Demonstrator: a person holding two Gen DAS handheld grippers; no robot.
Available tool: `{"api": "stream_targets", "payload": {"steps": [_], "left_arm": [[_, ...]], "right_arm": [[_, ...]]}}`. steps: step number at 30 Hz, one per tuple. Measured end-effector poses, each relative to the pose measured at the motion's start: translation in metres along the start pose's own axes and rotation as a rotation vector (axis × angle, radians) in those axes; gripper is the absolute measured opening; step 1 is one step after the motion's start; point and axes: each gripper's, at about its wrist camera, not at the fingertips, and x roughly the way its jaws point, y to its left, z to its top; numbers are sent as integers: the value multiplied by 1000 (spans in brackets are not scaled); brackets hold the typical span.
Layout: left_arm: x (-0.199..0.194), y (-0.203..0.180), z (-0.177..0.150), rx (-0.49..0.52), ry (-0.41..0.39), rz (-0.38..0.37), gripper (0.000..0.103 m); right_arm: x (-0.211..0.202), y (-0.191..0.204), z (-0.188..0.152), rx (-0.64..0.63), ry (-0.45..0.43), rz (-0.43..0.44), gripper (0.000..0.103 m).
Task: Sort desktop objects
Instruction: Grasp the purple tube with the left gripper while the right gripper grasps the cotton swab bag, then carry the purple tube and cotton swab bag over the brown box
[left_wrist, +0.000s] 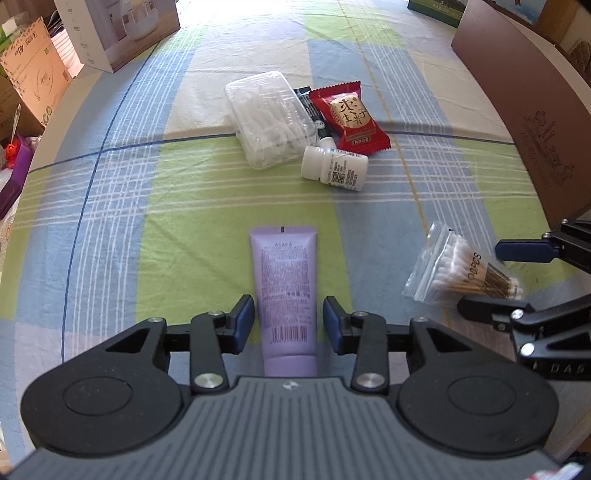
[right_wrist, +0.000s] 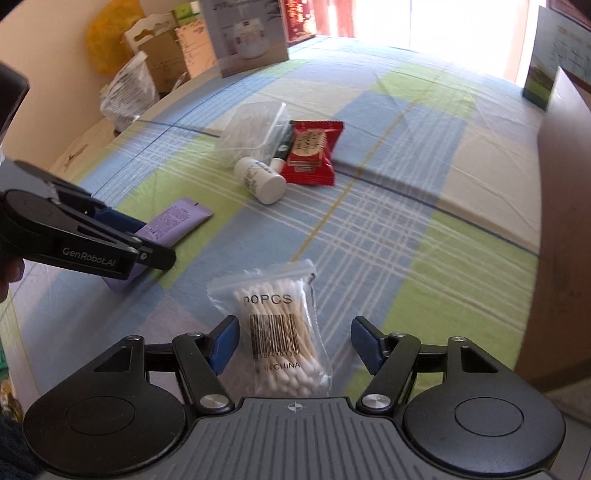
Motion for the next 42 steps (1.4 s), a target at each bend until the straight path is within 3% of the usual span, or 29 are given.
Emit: {"api": "stream_targets", "payload": {"steps": [2,6,9,20,33,42], "left_arm": [[1,-3,0,12,1,8,35],[-2,-5,-5,6,-2,7,29],[-5,-8,-11,4,-8,7,29],[-19,-24,-29,2,11,-30,28],[-72,-54,-20,44,-116,-92,28],[-108,-96,-1,112,-212,-177,28]], "right_arm": [[2,4,0,-31,3,-6,63],[2,16,-4,-104,-5,-33,34],[-1,16,-7,-80,-5,-34,27],[-27,1,-27,125,-2,1,23],[-93,-20,-35,291,-147,70,22],[-147,-42,-40,353,-261,55,22]]}}
